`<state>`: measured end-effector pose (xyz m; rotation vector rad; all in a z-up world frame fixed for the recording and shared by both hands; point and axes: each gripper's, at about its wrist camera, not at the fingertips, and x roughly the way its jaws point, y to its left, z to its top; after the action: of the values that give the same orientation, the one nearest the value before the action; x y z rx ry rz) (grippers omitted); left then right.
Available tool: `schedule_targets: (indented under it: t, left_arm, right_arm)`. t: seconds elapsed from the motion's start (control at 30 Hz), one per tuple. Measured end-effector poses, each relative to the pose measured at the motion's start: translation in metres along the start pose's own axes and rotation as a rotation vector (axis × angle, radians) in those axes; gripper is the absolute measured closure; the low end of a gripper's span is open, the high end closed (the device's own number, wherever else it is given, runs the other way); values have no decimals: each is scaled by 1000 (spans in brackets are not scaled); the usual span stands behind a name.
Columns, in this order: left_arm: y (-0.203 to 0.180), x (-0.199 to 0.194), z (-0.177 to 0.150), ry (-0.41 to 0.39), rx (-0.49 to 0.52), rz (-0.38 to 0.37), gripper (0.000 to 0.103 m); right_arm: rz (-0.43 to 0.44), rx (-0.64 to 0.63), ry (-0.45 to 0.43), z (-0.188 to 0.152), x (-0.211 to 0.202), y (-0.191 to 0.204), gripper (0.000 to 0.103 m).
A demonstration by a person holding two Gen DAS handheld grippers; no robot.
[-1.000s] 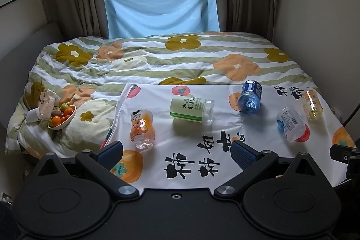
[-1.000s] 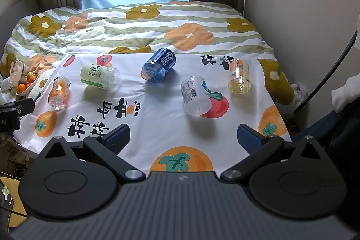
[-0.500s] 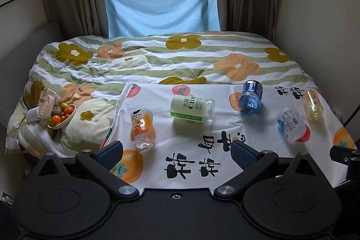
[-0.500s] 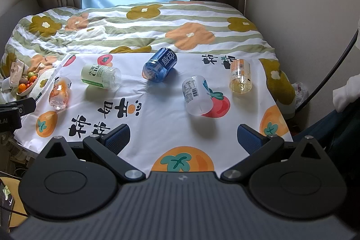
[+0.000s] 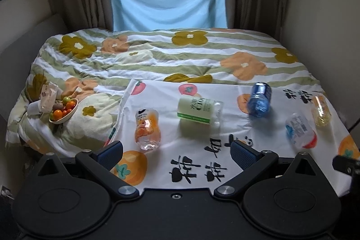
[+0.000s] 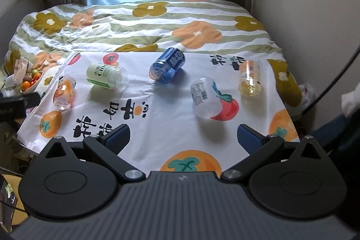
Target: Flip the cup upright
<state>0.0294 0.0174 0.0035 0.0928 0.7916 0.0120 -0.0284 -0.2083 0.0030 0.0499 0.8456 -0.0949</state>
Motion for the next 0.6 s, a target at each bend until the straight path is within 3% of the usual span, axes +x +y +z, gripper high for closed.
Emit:
schedule_targets:
  t: [0.33,0.6]
  left_arm:
    - [30,68,37,75,-55,42,2]
    - [51,144,57,192,-76,64,6]
  right_arm:
    - [64,-73,59,24,55,27,0]
    - [99,-101,135,31,111,49,0]
